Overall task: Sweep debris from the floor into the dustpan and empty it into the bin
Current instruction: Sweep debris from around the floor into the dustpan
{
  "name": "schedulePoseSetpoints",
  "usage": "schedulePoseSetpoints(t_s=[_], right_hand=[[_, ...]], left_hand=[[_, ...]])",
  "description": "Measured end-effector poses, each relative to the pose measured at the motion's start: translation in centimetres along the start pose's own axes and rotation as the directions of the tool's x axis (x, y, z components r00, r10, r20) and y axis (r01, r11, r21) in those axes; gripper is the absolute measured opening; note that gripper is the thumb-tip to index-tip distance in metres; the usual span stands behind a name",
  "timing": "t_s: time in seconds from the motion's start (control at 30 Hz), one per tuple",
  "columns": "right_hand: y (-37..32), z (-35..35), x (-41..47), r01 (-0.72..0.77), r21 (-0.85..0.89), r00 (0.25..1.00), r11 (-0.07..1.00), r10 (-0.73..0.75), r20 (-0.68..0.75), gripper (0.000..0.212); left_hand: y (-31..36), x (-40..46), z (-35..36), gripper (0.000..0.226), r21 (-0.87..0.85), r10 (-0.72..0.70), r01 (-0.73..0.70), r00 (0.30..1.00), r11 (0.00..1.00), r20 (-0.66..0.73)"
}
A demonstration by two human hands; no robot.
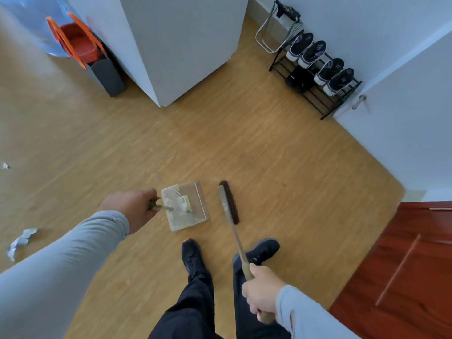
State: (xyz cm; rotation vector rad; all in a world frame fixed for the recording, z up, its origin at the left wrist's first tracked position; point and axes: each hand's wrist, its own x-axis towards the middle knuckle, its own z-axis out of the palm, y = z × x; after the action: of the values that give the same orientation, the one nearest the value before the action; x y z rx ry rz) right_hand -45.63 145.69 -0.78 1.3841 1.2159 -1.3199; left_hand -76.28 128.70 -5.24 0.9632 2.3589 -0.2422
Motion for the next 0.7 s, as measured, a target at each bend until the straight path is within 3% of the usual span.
schedulePoseSetpoints(t_s=[0.1, 0.17, 0.23, 0.4, 0.5, 0.57, 0.7], right_hand=[[0.5, -2.8, -2.6, 0.021, 0.051, 0.996, 0.999, -0.025, 0.083, 0.062], [2.0, -5.7, -4.3, 0.018, 0.194, 0.993, 0.981, -0.04, 0.11, 0.069], [3.1, -8.2, -5.7, 0.02, 0.194, 0.997, 0.981, -0.033, 0.063, 0.072], [1.5, -11.3, -4.5, 0.039, -0.016, 0.977, 0.999, -0.041, -0.21, 0.081], [-2.2, -10.9, -0.8, 0.003, -0.327, 0.911, 0.945, -0.138, -0.388, 0.07], [-4.5, -8.8, 1.5, -0.045, -0.438, 0.911, 0.898, -0.143, -0.387, 0.059], [-5.2, -2.9, 3.5, -0.057, -0.55, 0.963, 0.833, -0.099, -0.25, 0.046]], left_hand=[[0.4, 0.5, 0.1, 0.017, 0.008, 0.014, -0.014, 1.0, 1.0, 0.0], [-0.3, 0.4, 0.1, 0.019, -0.002, 0.013, -0.013, 1.0, 1.0, -0.002], [-1.5, -0.3, 0.2, 0.019, -0.019, 0.004, -0.004, 1.0, 1.0, 0.011], [-4.3, -2.3, 0.8, 0.014, -0.112, -0.043, 0.044, 0.999, 0.993, 0.006], [-5.0, -3.0, 1.1, 0.013, -0.1, -0.073, 0.076, 0.997, 0.992, 0.039], [-5.0, -2.9, 1.6, 0.013, -0.082, -0.099, 0.101, 0.995, 0.992, 0.024], [-5.2, -2.4, 1.9, 0.015, -0.066, -0.133, 0.132, 0.991, 0.989, -0.003]])
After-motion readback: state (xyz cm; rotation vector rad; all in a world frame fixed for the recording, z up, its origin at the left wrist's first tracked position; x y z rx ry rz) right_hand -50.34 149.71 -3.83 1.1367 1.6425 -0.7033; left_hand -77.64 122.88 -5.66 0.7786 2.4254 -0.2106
